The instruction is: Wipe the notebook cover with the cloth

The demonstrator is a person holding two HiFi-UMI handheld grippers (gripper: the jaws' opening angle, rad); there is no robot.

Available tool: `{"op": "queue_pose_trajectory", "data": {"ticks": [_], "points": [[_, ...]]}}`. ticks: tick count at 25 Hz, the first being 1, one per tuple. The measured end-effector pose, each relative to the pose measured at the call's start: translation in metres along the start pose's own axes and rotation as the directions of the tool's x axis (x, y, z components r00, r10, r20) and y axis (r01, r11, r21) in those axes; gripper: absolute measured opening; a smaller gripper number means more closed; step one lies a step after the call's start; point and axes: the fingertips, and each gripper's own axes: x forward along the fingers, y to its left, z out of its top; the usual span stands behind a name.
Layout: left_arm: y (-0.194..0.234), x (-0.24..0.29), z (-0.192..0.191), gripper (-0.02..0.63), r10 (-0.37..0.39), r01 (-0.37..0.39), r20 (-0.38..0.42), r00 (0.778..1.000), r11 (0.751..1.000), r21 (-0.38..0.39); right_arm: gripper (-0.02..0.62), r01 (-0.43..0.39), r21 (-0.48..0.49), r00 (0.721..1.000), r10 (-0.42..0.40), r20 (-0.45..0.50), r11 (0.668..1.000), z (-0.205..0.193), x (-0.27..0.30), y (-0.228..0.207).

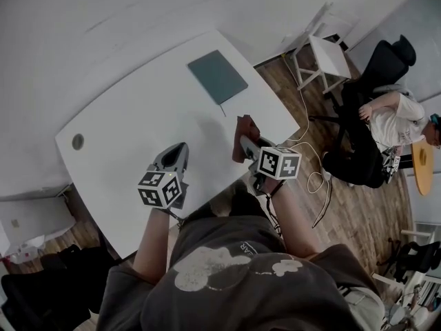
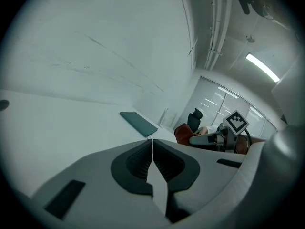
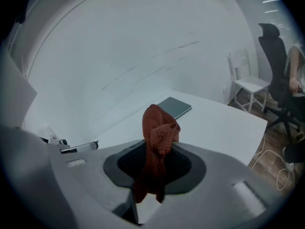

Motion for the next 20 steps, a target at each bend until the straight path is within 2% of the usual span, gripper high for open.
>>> {"op": "queue_pose_trajectory", "data": {"ticks": [6, 9, 14, 20], "points": [[0.001, 0.014, 0.009, 0.0, 0.044, -0.044, 0.031, 0.999, 0.999, -0.011, 0.106, -0.04, -0.021, 0.999, 0.04, -0.003, 0.999, 0.024, 0.013, -0.011], [0.005, 0.022, 0.015, -0.002, 0.101, -0.099, 0.06, 0.993, 0.995, -0.028, 0.106, -0.083, -0.059, 0.996, 0.081, -0.034, 0.995, 0.04, 0.031, -0.02], [0.015, 0.033, 0.026, 0.0, 0.22, -0.21, 0.106, 0.97, 0.973, -0.094, 0.106, -0.165, -0.101, 0.985, 0.158, -0.076, 0.981, 0.074, 0.06, -0.033], [0.01, 0.063, 0.037, 0.0, 0.321, -0.303, 0.133, 0.938, 0.942, -0.142, 0.106, -0.256, -0.13, 0.962, 0.239, -0.131, 0.958, 0.112, 0.089, -0.054]]}}
